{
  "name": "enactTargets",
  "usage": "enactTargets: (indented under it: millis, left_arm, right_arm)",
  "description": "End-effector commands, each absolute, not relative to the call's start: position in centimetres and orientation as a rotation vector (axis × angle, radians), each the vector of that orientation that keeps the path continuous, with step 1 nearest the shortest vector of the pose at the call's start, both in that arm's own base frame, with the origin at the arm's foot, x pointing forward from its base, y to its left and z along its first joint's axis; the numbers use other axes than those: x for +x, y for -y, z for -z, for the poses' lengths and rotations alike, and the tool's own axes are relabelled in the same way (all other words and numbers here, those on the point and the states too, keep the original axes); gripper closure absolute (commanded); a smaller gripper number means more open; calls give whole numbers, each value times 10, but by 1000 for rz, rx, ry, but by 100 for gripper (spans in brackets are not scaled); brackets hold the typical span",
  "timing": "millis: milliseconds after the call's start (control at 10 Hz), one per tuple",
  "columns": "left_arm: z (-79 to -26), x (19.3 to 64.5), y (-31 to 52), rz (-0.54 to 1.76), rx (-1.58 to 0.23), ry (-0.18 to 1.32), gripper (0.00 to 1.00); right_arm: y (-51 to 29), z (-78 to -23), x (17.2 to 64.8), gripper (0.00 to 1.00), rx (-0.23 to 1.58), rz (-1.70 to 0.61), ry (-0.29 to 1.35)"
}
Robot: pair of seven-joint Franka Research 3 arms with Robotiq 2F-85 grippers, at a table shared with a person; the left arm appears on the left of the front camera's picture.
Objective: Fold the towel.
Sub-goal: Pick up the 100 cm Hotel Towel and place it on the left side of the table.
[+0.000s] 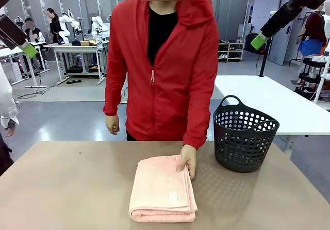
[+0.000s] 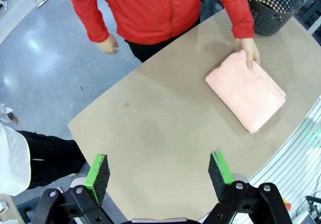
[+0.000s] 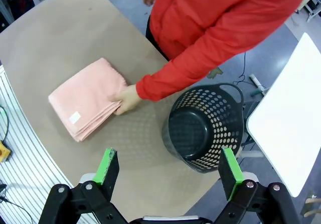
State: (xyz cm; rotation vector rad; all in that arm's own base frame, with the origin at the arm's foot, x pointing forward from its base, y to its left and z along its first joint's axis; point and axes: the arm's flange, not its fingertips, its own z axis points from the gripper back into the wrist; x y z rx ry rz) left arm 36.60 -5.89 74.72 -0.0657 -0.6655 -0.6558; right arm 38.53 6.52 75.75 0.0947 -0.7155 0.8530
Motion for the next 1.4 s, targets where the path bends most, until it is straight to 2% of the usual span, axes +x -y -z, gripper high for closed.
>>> enactTargets:
  millis: [0, 1100, 1300]
  left_arm:
    - [-749, 365, 57, 648, -63, 659, 0]
    - [-747, 366, 59, 656, -66, 665, 0]
    - [-718, 373, 52, 623, -121, 638, 0]
  right_arm:
    - [-64, -757, 384, 0, 93, -850, 714]
    - [-64, -757, 384, 0, 93, -850, 714]
    - [-64, -757, 384, 0, 93, -850, 714]
